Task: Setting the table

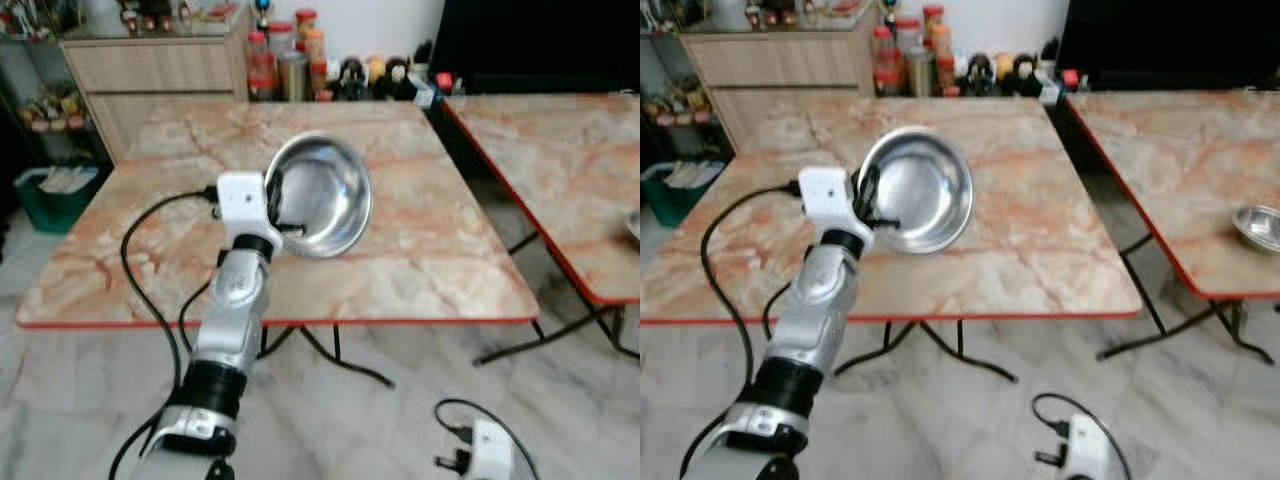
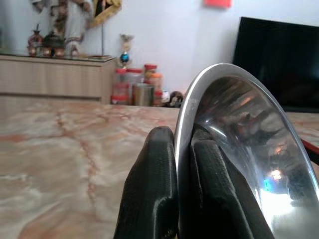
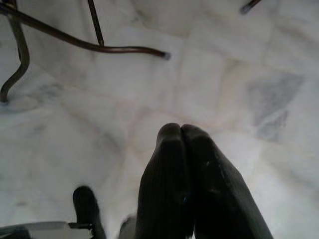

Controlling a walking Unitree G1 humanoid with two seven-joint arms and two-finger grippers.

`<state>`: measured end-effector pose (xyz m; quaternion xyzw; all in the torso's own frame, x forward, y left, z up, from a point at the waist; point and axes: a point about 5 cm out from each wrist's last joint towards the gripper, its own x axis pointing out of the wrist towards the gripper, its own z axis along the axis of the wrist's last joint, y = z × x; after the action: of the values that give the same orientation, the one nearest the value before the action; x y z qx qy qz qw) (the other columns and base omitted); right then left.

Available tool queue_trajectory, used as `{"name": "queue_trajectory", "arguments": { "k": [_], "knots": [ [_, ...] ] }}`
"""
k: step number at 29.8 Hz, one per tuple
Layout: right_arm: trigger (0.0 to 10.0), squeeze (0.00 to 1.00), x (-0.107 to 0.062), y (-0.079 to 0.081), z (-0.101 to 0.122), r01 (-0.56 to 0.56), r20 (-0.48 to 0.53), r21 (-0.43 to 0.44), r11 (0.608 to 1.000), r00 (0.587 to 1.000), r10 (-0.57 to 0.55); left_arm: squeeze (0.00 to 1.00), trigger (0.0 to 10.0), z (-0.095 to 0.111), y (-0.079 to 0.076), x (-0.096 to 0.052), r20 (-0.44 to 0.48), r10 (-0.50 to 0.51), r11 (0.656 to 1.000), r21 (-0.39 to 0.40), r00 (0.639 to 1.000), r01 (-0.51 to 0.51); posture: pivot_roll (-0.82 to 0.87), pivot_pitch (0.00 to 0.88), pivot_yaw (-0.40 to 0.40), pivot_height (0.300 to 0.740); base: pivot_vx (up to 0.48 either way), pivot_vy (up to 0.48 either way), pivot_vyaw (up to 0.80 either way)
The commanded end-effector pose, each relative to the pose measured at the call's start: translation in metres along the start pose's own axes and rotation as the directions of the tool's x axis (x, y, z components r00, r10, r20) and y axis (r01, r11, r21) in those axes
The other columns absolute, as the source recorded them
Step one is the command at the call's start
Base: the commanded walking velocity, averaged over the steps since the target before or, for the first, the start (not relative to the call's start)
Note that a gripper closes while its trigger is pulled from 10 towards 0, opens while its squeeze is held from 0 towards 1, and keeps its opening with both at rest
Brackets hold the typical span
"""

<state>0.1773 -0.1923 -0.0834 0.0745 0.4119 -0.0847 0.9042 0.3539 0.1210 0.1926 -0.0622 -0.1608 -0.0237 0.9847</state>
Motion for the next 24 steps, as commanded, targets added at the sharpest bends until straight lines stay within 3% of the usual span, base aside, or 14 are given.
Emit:
{"name": "queue_trajectory", "arguments": {
  "k": [1, 10, 13, 18, 22, 24],
  "knots": [
    [10.0, 0.0, -0.001, -0.011, 0.001, 0.029, 0.003, 0.001, 1.0, 1.0, -0.029, 0.0, 10.0, 0.001, -0.012, 0.001, 0.0, -0.03, 0.999, -0.04, 1.0, 0.03, -0.04, 0.055, -0.022, 0.74, 0.0, 0.0, 0.0],
    [10.0, 0.0, -0.001, -0.009, 0.0, 0.02, -0.005, -0.002, 1.0, 1.0, -0.02, 0.0, 10.0, -0.012, -0.007, -0.001, -0.087, 0.02, 0.987, -0.158, 0.996, -0.034, -0.03, 0.055, -0.022, 0.74, 0.0, 0.0, 0.0],
    [10.0, 0.0, -0.001, -0.009, -0.001, 0.019, -0.007, -0.003, 1.0, 1.0, -0.019, 0.0, 10.0, -0.019, -0.007, -0.003, -0.134, 0.058, 0.962, -0.256, 0.989, -0.091, -0.03, 0.05, -0.019, 0.74, 0.0, 0.0, 0.0],
    [10.0, 0.0, -0.001, -0.008, -0.001, 0.017, -0.006, -0.006, 1.0, 1.0, -0.017, 0.0, 10.0, -0.021, -0.011, -0.004, -0.144, 0.043, 0.96, -0.267, 0.989, -0.08, -0.03, 0.04, -0.015, 0.74, 0.0, 0.0, 0.0],
    [10.0, 0.0, -0.001, -0.008, -0.001, 0.015, -0.011, -0.004, 1.0, 1.0, -0.015, 0.0, 10.0, -0.014, -0.015, -0.002, -0.084, 0.016, 0.992, -0.125, 0.996, -0.027, -0.03, 0.037, -0.016, 0.74, 0.0, 0.0, 0.0],
    [10.0, 0.0, -0.001, -0.007, -0.003, 0.014, -0.023, -0.006, 1.0, 1.0, -0.014, 0.0, 10.0, -0.013, -0.015, -0.002, -0.077, 0.013, 0.993, -0.115, 0.997, -0.022, -0.03, 0.037, -0.016, 0.74, 0.0, 0.0, 0.0]
  ]
}}
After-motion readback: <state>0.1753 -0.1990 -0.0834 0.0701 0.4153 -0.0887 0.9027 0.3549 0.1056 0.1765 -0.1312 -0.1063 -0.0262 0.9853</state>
